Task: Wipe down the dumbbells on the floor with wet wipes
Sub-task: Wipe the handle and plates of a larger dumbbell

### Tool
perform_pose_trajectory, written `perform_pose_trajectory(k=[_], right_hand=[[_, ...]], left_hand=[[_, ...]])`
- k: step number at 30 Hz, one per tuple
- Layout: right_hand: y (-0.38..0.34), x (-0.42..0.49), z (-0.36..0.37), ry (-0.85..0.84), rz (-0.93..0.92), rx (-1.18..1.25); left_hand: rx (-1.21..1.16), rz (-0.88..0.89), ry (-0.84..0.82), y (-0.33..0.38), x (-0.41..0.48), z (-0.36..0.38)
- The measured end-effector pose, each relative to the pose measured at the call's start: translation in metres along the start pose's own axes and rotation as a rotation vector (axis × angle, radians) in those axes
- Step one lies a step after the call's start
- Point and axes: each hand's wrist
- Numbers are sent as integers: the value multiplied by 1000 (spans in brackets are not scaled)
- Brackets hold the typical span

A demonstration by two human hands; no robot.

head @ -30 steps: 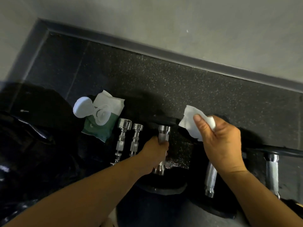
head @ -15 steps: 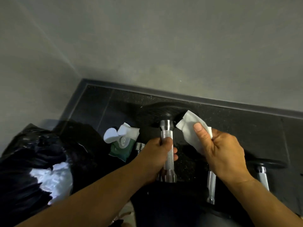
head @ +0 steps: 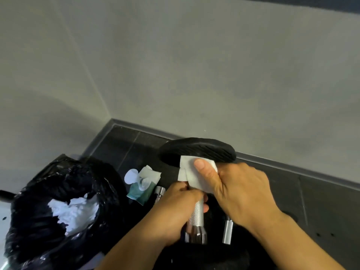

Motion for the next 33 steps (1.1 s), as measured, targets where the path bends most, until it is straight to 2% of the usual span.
perform_pose_trajectory(k=[4, 8, 10, 13, 16, 18, 20, 23, 26, 28, 33], right_hand=[[-6, 0, 4, 0, 94, -298], [-3, 0, 10, 24, 138, -303], [-4, 1, 11, 15, 196, -234], [4, 6, 12, -77, 440, 64], [24, 6, 14, -12, 609, 156], [30, 2, 13, 32, 653, 231], [23, -2, 10, -72, 654, 493], [5, 5, 21, -449, 577, 746], [-3, 19, 35, -693, 618, 974], [0, 28, 38, -755, 648, 1162], [5, 43, 41, -827, 674, 1318]], left_hand=[[-172, -37, -55, -8, -6, 2], [-241, -14, -21, -13, -3, 4], [-184, 6, -27, -13, 0, 3], [-129, 42, 25, -12, 4, 0], [-96, 43, 73, -7, 7, -2], [-84, 40, 75, -6, 9, -3], [-80, 32, 58, -8, 9, -5], [-87, 12, 49, -10, 11, -2], [-77, 9, 78, -9, 15, 7], [-103, 11, 35, -8, 16, 6], [2, 78, -159, -8, 16, -6]])
Point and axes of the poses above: each hand's wrist, its own x-axis towards the middle knuckle, its own z-axis out of the palm, y = z × x, and after that the axes turned 14 degrees about z, right-handed
